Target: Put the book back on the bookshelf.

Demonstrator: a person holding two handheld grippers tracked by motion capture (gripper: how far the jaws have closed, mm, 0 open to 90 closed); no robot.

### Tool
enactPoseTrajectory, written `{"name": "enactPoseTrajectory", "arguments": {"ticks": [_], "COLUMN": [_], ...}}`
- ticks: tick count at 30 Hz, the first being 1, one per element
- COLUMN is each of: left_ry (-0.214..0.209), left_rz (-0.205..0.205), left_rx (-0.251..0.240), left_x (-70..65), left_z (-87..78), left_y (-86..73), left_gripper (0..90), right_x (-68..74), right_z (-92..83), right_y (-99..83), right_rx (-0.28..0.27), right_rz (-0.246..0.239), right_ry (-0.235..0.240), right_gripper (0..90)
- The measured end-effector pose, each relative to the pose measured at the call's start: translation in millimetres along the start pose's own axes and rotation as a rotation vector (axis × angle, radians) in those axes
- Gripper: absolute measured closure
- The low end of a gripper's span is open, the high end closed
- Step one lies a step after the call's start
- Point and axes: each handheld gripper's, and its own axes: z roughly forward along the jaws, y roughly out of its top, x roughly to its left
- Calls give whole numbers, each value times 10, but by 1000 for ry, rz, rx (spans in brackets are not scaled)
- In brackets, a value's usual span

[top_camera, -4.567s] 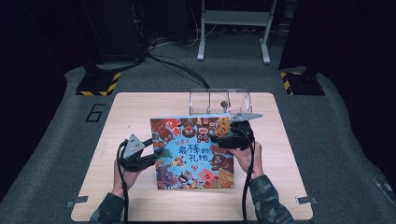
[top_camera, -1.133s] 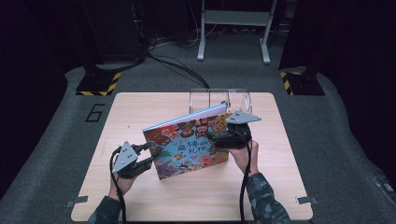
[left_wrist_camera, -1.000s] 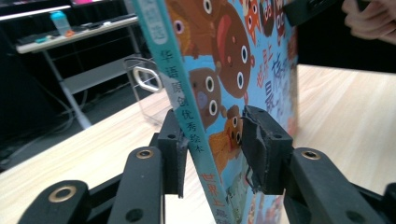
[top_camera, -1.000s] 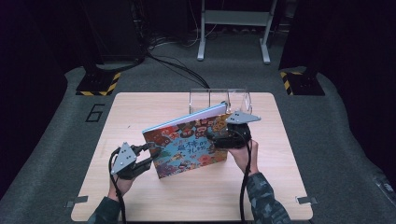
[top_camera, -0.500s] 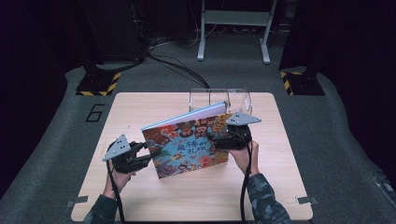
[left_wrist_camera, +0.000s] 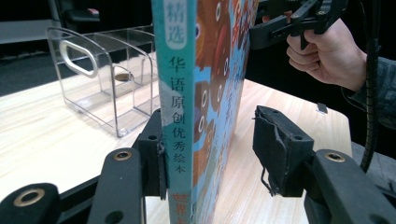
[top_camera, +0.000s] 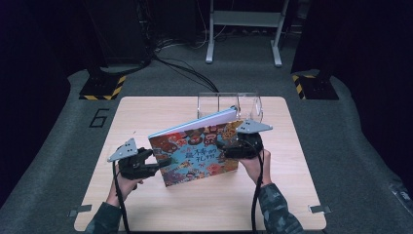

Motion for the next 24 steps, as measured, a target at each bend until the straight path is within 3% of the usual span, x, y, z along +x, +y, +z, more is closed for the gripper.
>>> {"name": "enactPoseTrajectory", "arguments": {"ticks": [3, 5, 7, 10, 11, 13, 14, 15, 20, 21, 24], "left_ry": [-7, 11, -5, -1, 21, 40, 59, 49, 57, 54, 44], "left_rz": [16, 58, 67, 70, 86, 99, 112, 115, 154, 142, 135], "left_rx": [6, 8, 27, 5, -3, -11, -18, -21, -41, -36, -35], "left_x": [-25, -42, -58, -65, -92, -120, -132, -140, -159, -161, -144], "left_z": [30, 48, 63, 78, 96, 105, 103, 99, 38, 44, 47], "left_y": [-4, 6, 19, 30, 55, 93, 108, 120, 168, 173, 187], "left_gripper": [489, 490, 483, 503, 509, 517, 543, 577, 663, 671, 682], "right_x": [0, -8, -11, -14, -8, 19, 19, 34, -12, -18, -68], "right_z": [-10, -9, -11, -8, -2, -12, -16, -30, -141, -163, -206], "right_y": [-7, -11, -13, -21, -23, -22, -20, -23, -66, -75, -97], "right_rx": [-1, 0, 2, 8, 12, 27, 37, 49, 18, 12, -11], "right_rz": [0, 0, 1, 4, 8, 6, -20, -14, -15, 8, 19], "right_ry": [3, 9, 13, 17, 16, -6, -13, -18, -44, -57, -83], "right_gripper": [220, 219, 213, 198, 187, 173, 172, 170, 168, 165, 150]}}
